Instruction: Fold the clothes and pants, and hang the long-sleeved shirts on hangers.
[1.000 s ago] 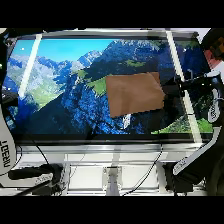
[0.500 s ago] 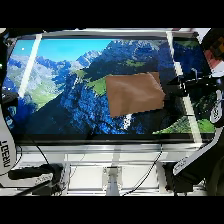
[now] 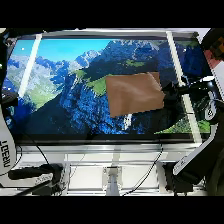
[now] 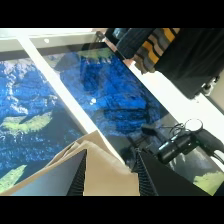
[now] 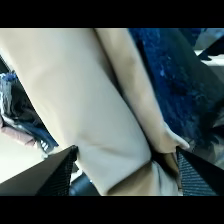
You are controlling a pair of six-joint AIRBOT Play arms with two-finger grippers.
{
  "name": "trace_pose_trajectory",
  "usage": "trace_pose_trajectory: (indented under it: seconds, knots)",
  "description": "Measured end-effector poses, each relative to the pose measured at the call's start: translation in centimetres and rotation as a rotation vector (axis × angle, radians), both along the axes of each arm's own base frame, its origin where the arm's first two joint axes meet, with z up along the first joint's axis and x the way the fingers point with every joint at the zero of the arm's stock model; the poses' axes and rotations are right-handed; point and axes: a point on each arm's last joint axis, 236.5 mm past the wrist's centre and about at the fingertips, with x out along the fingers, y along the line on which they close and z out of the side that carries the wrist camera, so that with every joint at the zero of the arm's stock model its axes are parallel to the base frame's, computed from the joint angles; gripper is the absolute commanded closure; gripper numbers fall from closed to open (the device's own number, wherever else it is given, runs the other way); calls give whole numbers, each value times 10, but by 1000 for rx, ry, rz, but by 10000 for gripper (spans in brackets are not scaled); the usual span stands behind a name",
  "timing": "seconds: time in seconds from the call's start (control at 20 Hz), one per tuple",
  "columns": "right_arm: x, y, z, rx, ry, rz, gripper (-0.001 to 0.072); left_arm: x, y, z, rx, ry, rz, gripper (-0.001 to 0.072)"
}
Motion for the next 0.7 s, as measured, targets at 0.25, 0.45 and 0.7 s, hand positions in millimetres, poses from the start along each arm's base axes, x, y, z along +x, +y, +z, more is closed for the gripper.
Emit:
trace_pose_trajectory:
  seconds: [0.25, 0.45, 0.7]
  knots:
    - [-5, 30, -9, 51, 38, 61, 31, 0, 0, 0, 0, 0, 0, 345]
    - [-8, 56, -14, 60, 50, 121, 45, 0, 0, 0, 0, 1, -1, 346]
    - [-8, 69, -23, 30, 26, 163, 703, -4, -1, -6, 18, 20, -17, 346]
